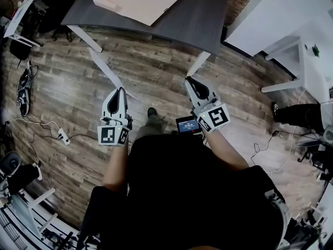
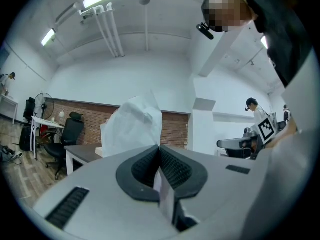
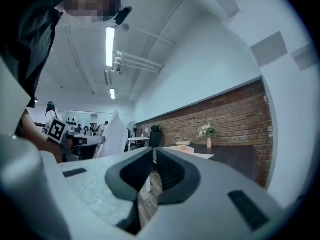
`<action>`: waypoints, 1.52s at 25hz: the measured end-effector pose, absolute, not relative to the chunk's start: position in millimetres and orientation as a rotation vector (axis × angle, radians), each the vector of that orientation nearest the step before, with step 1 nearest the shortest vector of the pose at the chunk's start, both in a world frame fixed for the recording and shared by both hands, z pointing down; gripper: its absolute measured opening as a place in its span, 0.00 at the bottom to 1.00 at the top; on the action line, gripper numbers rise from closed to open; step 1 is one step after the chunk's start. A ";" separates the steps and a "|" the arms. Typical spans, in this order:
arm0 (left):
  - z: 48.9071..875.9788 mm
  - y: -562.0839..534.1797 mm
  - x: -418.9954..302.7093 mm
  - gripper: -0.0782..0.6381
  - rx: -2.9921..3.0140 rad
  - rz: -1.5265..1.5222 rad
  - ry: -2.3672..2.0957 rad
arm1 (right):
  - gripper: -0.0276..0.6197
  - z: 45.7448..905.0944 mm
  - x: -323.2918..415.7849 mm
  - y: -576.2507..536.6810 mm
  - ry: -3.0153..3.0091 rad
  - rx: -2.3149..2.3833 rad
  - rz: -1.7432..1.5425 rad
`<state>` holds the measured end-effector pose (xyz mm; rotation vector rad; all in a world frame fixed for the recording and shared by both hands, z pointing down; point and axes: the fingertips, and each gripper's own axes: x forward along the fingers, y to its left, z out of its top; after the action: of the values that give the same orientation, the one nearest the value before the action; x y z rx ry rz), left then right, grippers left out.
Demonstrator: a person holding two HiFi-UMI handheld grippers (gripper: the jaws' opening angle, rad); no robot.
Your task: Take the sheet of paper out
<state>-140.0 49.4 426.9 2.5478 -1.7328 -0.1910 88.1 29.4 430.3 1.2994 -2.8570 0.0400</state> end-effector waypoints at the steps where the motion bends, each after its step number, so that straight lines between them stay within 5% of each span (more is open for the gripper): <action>1: 427.3 59.9 -132.1 0.10 2.545 -0.192 -1.736 | 0.08 432.6 97.5 39.7 -2.853 1.304 0.047; 13: 443.2 183.5 -89.6 0.10 2.477 -0.110 -1.770 | 0.08 467.9 147.9 145.6 -2.869 1.286 0.153; 38: 442.2 177.3 -179.5 0.10 2.538 -0.140 -1.602 | 0.08 456.0 47.7 144.8 -2.779 1.328 0.137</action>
<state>-179.5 177.3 442.2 2.5378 -1.6020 -0.1396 47.7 144.8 456.0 1.3276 -2.7794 0.1374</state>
